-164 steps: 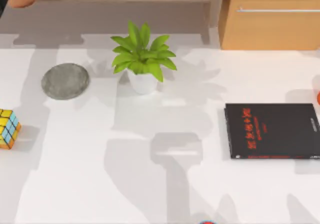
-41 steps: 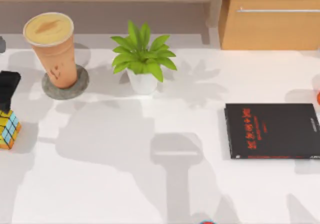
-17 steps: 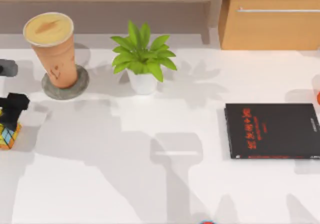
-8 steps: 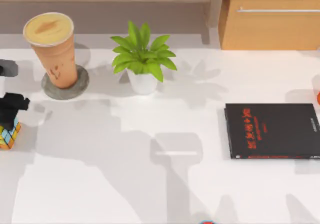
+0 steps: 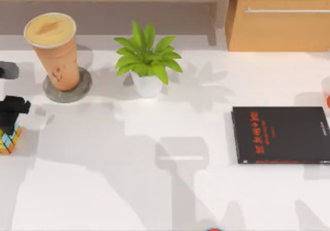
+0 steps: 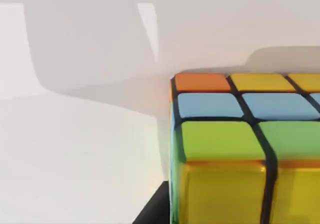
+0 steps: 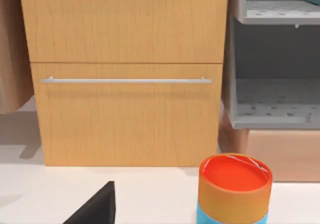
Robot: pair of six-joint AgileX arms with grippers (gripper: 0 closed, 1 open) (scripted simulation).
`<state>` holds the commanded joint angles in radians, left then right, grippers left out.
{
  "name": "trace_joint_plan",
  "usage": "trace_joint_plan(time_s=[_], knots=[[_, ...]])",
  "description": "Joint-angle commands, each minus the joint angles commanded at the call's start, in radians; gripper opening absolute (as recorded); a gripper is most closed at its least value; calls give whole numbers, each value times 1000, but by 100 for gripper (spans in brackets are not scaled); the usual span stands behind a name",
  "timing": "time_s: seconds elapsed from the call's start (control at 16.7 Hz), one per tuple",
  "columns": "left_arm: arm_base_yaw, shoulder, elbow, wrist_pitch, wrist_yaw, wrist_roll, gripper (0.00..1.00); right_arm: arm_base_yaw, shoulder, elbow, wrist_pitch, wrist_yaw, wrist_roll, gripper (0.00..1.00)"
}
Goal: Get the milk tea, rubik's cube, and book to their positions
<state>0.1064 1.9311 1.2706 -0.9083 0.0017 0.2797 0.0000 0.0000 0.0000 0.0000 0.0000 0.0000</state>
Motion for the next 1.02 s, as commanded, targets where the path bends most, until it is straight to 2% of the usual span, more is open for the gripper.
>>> trace_joint_plan(time_s=[0.54,0.84,1.02], knots=[[-1,-41,71,-112,0,-1,0,0,0,0,0,0,0,100],[-2,-49,78,-97,0,-1,0,0,0,0,0,0,0,100],[-14,-143,128,-8,6,-15,0,0,0,0,0,0,0,100]])
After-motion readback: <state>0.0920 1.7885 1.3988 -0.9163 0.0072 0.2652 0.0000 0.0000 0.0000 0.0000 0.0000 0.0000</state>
